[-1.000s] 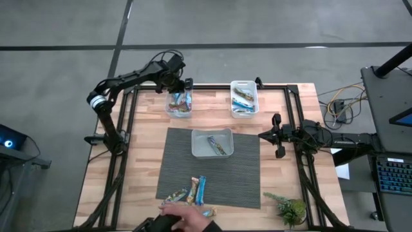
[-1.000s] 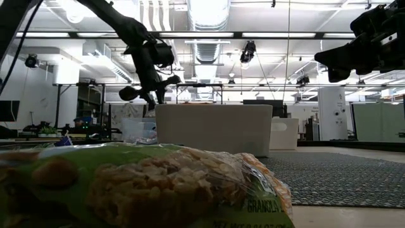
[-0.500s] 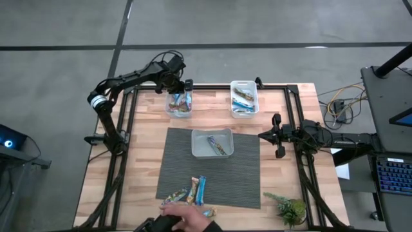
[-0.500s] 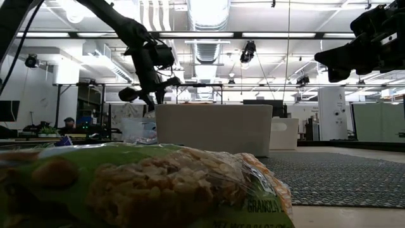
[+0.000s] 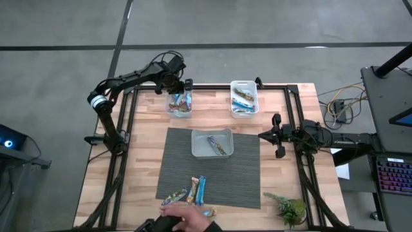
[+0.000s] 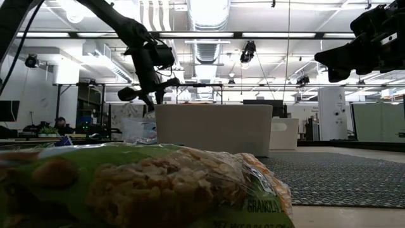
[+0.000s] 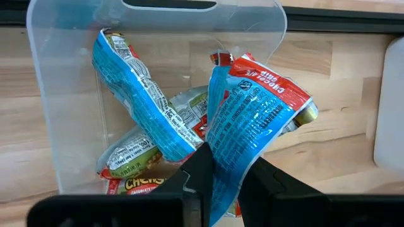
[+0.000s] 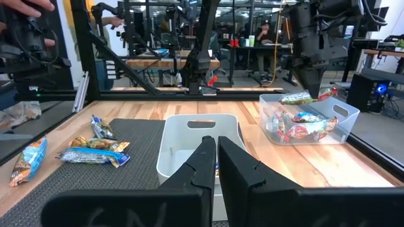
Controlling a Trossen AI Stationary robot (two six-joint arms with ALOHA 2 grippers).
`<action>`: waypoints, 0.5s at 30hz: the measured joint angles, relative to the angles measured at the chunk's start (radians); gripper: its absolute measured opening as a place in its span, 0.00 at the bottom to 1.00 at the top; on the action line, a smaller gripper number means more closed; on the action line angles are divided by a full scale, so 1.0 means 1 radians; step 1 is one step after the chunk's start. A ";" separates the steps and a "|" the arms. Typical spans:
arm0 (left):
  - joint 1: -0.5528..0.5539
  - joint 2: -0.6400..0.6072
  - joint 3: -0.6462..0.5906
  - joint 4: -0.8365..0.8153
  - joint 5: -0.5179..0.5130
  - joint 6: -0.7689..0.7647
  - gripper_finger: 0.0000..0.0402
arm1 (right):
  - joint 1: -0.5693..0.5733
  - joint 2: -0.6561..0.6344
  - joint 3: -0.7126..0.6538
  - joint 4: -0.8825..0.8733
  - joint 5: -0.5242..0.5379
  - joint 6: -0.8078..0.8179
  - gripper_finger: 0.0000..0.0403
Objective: Pick and place Granola Bars by type
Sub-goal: Put the red granola bar into the transparent bin, then put the blue granola bar into the gray bin
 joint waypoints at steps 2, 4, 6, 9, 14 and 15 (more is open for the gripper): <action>0.000 0.000 0.000 -0.001 0.000 0.002 0.10 | 0.000 0.000 0.000 0.000 0.000 0.000 0.02; -0.001 -0.001 0.000 -0.001 0.000 0.009 0.11 | 0.000 0.000 0.000 0.000 0.000 0.000 0.02; -0.001 -0.001 0.000 -0.002 0.000 0.012 0.14 | 0.000 -0.001 0.000 0.000 0.000 0.000 0.02; -0.002 -0.001 0.000 -0.004 -0.001 0.008 0.20 | 0.000 -0.001 0.000 0.000 0.000 0.000 0.02; -0.005 -0.001 0.000 -0.014 -0.002 0.000 0.31 | 0.000 -0.001 0.000 0.000 0.000 0.000 0.02; -0.006 -0.001 0.000 -0.015 0.000 0.004 0.33 | 0.000 -0.001 0.000 0.000 0.000 0.000 0.02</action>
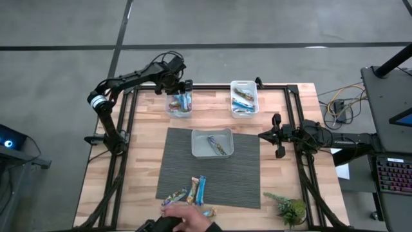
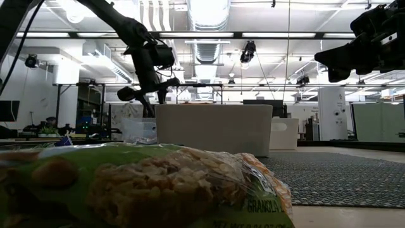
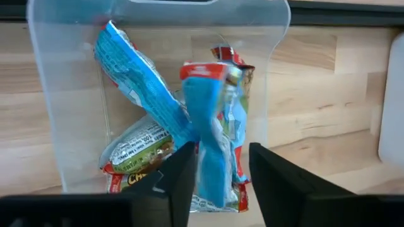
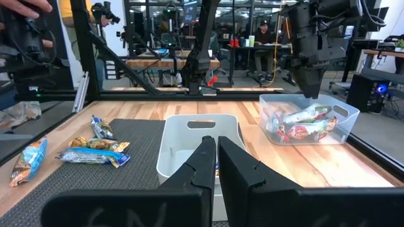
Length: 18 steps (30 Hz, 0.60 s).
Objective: Pick and place Granola Bars by type
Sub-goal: Put the blue granola bar into the gray bin
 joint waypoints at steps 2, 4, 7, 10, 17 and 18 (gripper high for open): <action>-0.002 0.000 0.000 0.000 0.013 0.015 0.34 | 0.000 0.000 0.000 0.000 0.000 0.000 0.02; -0.004 0.000 0.000 0.001 0.039 0.020 0.34 | 0.000 0.000 0.000 0.000 0.000 0.000 0.02; -0.012 -0.001 0.000 0.000 0.065 0.033 0.34 | 0.000 0.000 0.000 0.000 0.000 0.000 0.02; -0.023 -0.005 0.007 -0.020 0.077 0.047 0.29 | 0.000 0.000 0.000 0.000 0.000 0.000 0.02; -0.041 -0.007 0.039 -0.074 0.076 0.061 0.03 | 0.000 0.000 0.000 0.000 0.000 0.000 0.02; -0.045 -0.010 0.043 -0.081 0.076 0.061 0.02 | 0.000 0.000 0.000 0.000 0.000 0.000 0.02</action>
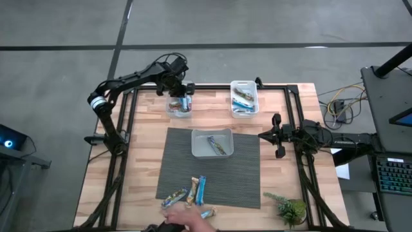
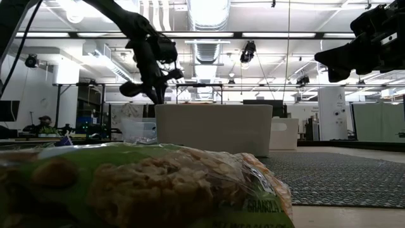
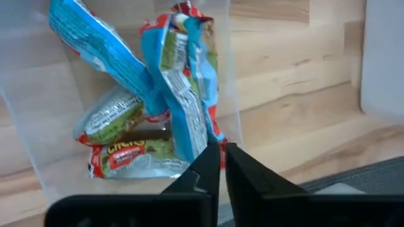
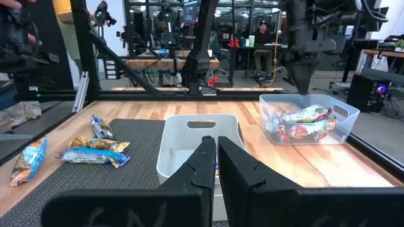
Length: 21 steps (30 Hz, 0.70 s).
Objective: Pick and place Granola Bars by type
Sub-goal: Put the blue granola bar into the gray bin
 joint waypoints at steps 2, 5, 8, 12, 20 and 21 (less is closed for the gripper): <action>-0.010 -0.012 0.011 -0.010 0.000 0.003 0.01 | 0.000 0.000 0.000 0.000 0.000 0.000 0.02; -0.031 -0.048 0.036 -0.023 0.001 0.030 0.00 | 0.000 0.000 0.000 0.000 0.000 0.000 0.02; -0.072 -0.101 0.071 -0.038 0.000 0.093 0.00 | 0.000 0.001 0.000 0.000 0.000 0.000 0.02; -0.142 -0.173 0.107 -0.074 0.001 0.128 0.00 | 0.000 0.001 0.000 0.000 0.000 0.000 0.02; -0.308 -0.292 0.118 -0.086 0.001 0.075 0.00 | 0.000 0.000 0.000 0.000 0.000 0.000 0.02; -0.332 -0.302 0.118 -0.086 0.000 0.065 0.00 | 0.000 0.000 0.000 0.000 0.000 0.000 0.02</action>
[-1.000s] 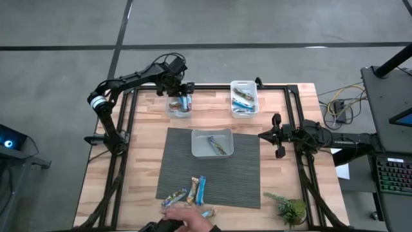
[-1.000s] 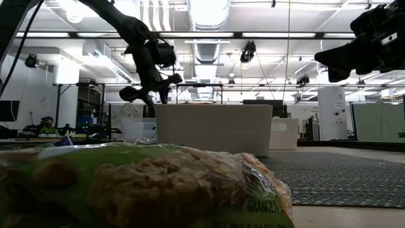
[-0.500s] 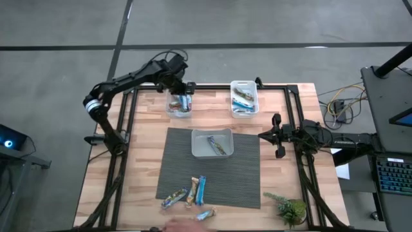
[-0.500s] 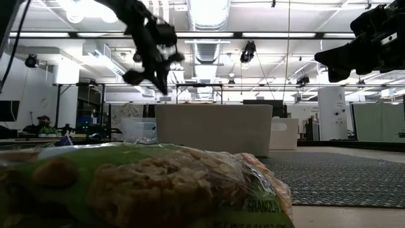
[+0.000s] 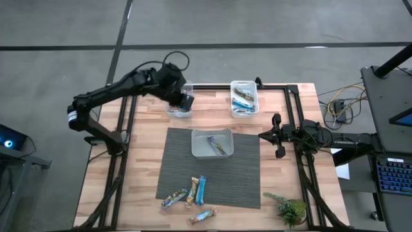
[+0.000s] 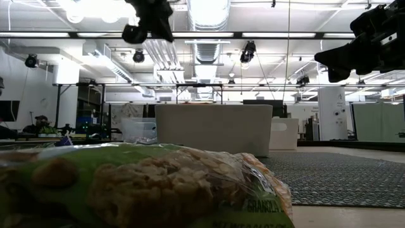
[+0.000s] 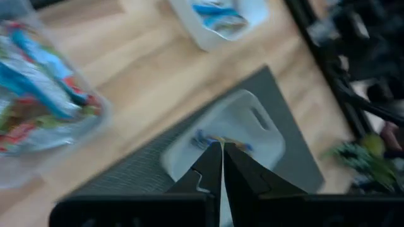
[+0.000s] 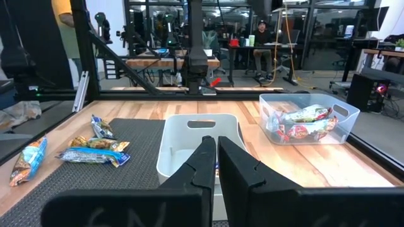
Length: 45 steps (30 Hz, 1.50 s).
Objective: Pick and place Granola Bars by type
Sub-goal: Put the blue granola bar into the gray bin
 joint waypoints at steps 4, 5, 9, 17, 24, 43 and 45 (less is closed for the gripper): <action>-0.106 -0.031 0.003 0.008 0.000 -0.019 0.00 | 0.000 0.000 0.000 0.000 0.000 0.000 0.02; -0.136 -0.036 0.004 0.010 0.000 -0.019 0.00 | 0.000 0.000 0.000 0.000 0.000 0.000 0.02; -0.261 -0.042 0.004 0.011 0.000 -0.027 0.00 | 0.000 0.000 0.000 0.000 0.000 0.000 0.02; -0.518 -0.041 0.004 0.016 -0.011 -0.146 0.00 | 0.000 0.000 0.000 0.000 0.000 0.000 0.02; -0.709 -0.041 0.003 0.015 -0.072 -0.231 0.00 | 0.000 0.000 0.000 0.000 0.000 0.000 0.02; -0.972 0.108 -0.029 0.068 -0.089 -0.539 0.00 | 0.000 -0.001 0.000 0.000 0.000 0.000 0.02; -0.973 0.142 -0.029 0.070 -0.077 -0.548 0.00 | 0.000 -0.001 0.000 0.000 0.000 0.000 0.02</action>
